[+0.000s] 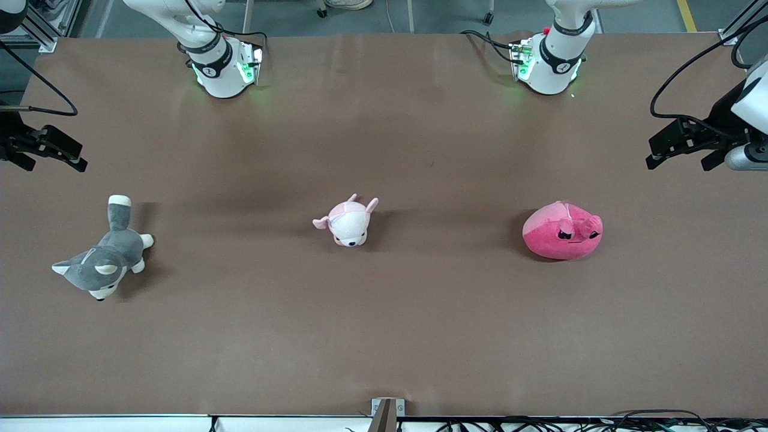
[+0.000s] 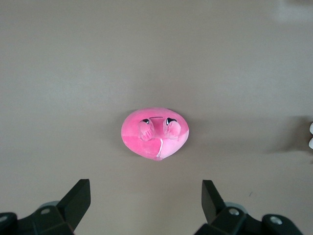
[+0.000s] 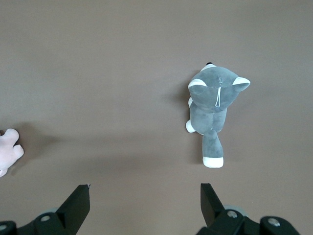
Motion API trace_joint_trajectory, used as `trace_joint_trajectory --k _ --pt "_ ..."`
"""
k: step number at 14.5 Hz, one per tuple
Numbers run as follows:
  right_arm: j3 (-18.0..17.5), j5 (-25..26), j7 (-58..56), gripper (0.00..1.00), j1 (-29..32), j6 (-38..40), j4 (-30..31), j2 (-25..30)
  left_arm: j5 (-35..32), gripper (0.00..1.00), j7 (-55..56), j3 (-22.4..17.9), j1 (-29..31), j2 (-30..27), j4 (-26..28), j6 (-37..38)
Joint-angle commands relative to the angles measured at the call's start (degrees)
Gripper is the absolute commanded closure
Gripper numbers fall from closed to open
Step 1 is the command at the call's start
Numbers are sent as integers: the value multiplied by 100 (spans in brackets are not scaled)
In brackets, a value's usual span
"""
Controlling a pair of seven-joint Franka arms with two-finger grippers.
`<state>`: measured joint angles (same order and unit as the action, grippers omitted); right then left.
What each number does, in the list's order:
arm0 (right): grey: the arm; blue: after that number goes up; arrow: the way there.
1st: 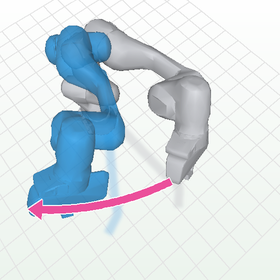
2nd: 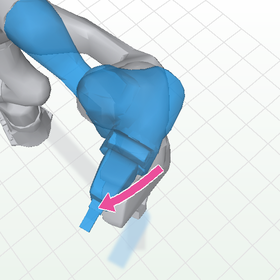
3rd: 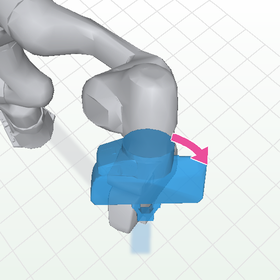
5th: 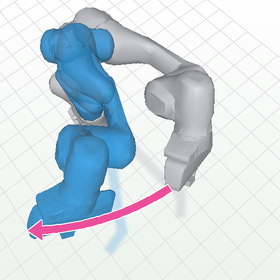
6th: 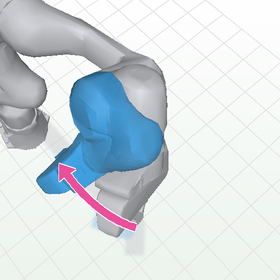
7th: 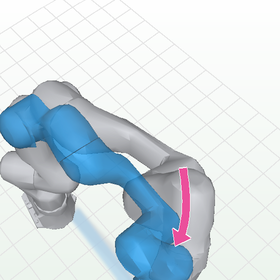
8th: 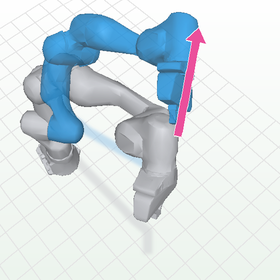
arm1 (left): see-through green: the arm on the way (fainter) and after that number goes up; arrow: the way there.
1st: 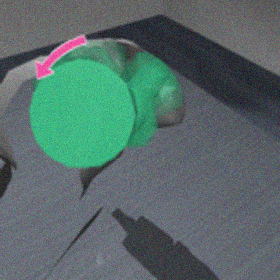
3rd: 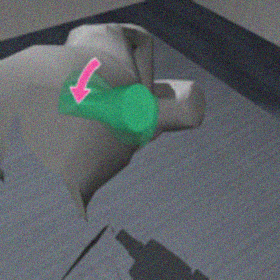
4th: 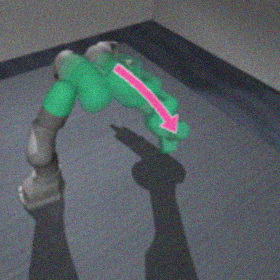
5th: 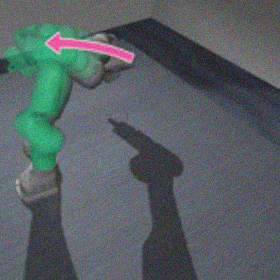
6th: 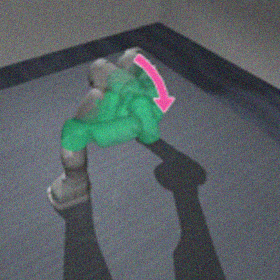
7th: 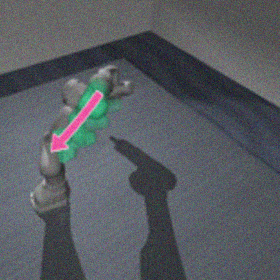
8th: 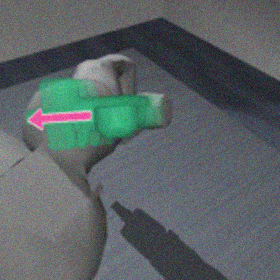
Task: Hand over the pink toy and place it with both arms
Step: 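Reach the left gripper down to the pink plush toy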
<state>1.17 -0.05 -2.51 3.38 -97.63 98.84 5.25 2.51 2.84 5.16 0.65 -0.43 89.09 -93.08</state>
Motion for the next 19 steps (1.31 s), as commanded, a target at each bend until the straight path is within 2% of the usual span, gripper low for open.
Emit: trace_joint_trajectory --k 1,6,9,13,15,19 --pt "-20 102 66 0 5 7 -14 12 -102 0 -11 3 -13 35 -111 124" --pt "-20 102 66 0 13 15 -14 -6 -85 0 -2 -6 -12 61 -111 124" --pt "-20 102 57 0 13 16 -23 -15 -84 0 6 -6 5 333 -41 124" --pt "-20 102 57 0 5 16 -23 -6 -93 0 24 -15 136 754 362 106" --pt "-20 93 57 0 -4 33 -40 -15 -102 0 15 -15 198 983 609 -60" --pt "-3 119 57 0 66 15 -102 -164 -102 0 24 -6 277 1510 750 -394"
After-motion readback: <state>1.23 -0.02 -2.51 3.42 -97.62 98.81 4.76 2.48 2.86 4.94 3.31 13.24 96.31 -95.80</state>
